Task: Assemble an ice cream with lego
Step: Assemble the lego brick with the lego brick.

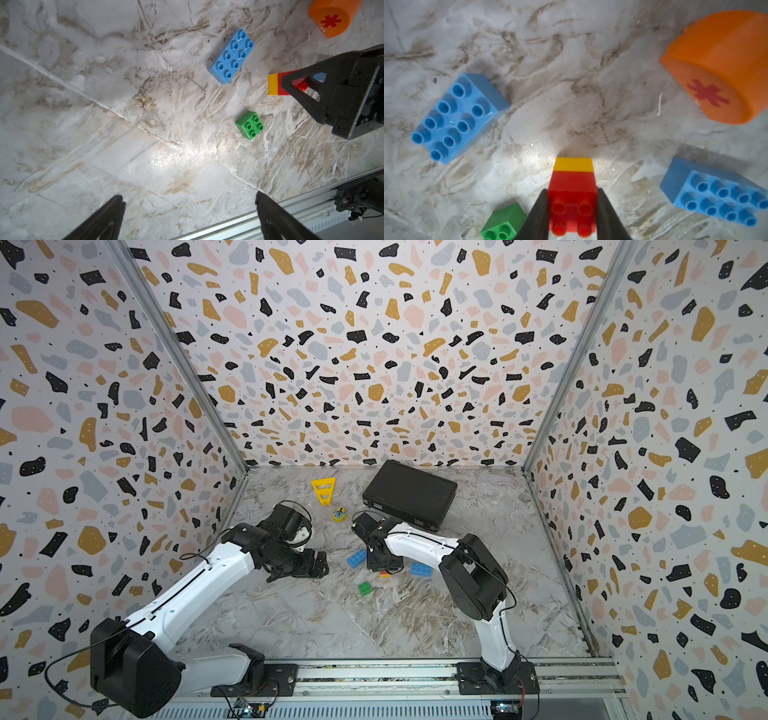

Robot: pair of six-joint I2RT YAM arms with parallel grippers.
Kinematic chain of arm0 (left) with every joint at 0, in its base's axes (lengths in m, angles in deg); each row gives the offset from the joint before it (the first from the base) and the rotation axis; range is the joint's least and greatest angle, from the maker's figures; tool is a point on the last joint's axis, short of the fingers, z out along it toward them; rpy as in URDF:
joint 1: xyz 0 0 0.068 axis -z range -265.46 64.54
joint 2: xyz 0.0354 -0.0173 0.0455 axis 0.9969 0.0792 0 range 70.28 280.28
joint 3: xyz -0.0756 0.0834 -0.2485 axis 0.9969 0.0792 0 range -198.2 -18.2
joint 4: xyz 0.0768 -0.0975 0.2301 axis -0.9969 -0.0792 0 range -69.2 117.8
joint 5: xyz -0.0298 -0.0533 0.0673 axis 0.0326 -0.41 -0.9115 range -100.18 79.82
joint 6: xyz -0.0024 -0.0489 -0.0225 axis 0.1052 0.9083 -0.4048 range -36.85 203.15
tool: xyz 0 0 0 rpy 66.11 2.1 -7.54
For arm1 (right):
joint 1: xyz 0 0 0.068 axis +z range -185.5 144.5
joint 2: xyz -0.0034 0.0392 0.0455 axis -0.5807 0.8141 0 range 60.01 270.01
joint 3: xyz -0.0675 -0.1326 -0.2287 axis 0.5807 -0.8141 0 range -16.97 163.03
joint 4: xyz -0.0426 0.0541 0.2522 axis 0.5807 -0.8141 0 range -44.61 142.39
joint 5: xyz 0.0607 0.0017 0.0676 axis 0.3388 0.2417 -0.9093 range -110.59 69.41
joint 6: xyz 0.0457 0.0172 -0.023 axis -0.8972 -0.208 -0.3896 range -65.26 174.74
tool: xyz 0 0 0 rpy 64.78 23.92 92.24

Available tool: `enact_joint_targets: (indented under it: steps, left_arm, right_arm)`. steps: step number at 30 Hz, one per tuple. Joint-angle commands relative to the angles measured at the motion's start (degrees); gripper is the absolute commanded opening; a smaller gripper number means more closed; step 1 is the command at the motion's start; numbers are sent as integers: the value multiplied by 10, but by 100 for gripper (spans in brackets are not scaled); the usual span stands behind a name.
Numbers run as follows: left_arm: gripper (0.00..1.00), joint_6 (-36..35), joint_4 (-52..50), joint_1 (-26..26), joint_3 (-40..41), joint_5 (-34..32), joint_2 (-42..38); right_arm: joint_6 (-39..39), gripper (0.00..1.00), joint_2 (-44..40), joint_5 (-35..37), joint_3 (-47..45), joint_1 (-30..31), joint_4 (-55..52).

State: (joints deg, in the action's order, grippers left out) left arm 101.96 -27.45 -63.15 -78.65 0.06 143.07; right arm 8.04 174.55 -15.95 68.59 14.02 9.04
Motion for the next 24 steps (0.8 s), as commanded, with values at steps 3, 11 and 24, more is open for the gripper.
enact_joint_targets:
  steps: [3, 11, 24]
  left_arm:
    - [100, -6, 0, 1, 7, 0, 2]
    - [100, -2, -6, 1, 1, -17, -2]
    - [94, 46, -70, 21, -26, -50, -63]
  right_arm:
    - [2, 24, 44, 0, -19, 2, -33]
    - [32, 50, 21, 21, 37, 1, -63]
    - [65, 67, -87, 36, 47, -2, -90]
